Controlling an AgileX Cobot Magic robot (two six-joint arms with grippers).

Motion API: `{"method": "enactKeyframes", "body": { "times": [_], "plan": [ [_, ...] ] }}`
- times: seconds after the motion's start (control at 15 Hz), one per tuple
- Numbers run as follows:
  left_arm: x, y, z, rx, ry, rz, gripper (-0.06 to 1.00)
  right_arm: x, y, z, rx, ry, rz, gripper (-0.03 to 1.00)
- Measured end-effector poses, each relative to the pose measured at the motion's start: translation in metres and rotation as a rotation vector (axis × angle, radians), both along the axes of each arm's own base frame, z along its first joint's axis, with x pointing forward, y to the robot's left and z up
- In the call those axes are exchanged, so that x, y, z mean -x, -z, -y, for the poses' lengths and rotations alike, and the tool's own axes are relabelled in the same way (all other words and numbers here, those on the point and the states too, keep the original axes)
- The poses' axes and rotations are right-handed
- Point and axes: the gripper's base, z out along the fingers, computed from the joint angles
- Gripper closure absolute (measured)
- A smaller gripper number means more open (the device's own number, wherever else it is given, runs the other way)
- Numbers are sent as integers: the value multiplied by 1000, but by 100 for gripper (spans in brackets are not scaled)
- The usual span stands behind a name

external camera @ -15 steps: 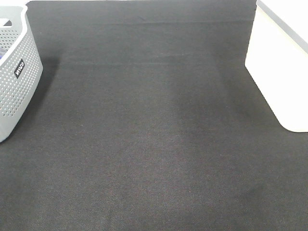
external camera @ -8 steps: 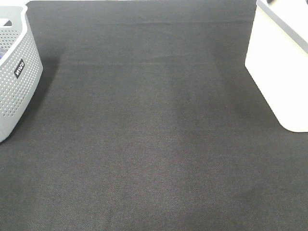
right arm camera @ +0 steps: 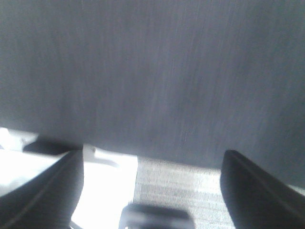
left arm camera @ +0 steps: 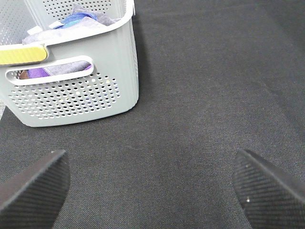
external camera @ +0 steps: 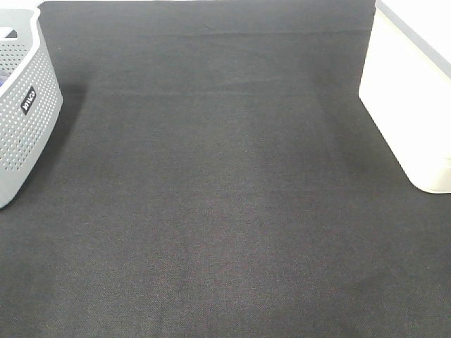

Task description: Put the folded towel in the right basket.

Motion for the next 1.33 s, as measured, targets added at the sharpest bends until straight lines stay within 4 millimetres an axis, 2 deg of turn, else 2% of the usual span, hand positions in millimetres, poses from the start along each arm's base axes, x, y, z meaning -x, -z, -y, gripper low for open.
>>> {"method": "enactKeyframes", "body": {
  "times": [0.2, 0.27, 0.4, 0.6, 0.67, 0.93, 1.33],
  "plan": [
    [0, 0, 0, 0, 0, 0, 6, 58, 21, 6, -4, 2, 65, 22],
    [0, 0, 0, 0, 0, 0, 6, 82, 24, 8, -9, 3, 159, 22],
    [0, 0, 0, 0, 0, 0, 6, 108, 19, 11, -18, 4, 314, 22],
    [0, 0, 0, 0, 0, 0, 6, 150, 9, 16, -34, 8, 644, 22],
    [0, 0, 0, 0, 0, 0, 6, 150, 9, 16, -34, 8, 644, 22],
    [0, 0, 0, 0, 0, 0, 6, 184, 7, 19, -51, 6, 872, 22],
    [0, 0, 0, 0, 0, 0, 6, 185, 8, 19, -54, 4, 878, 22]
  ]
}}
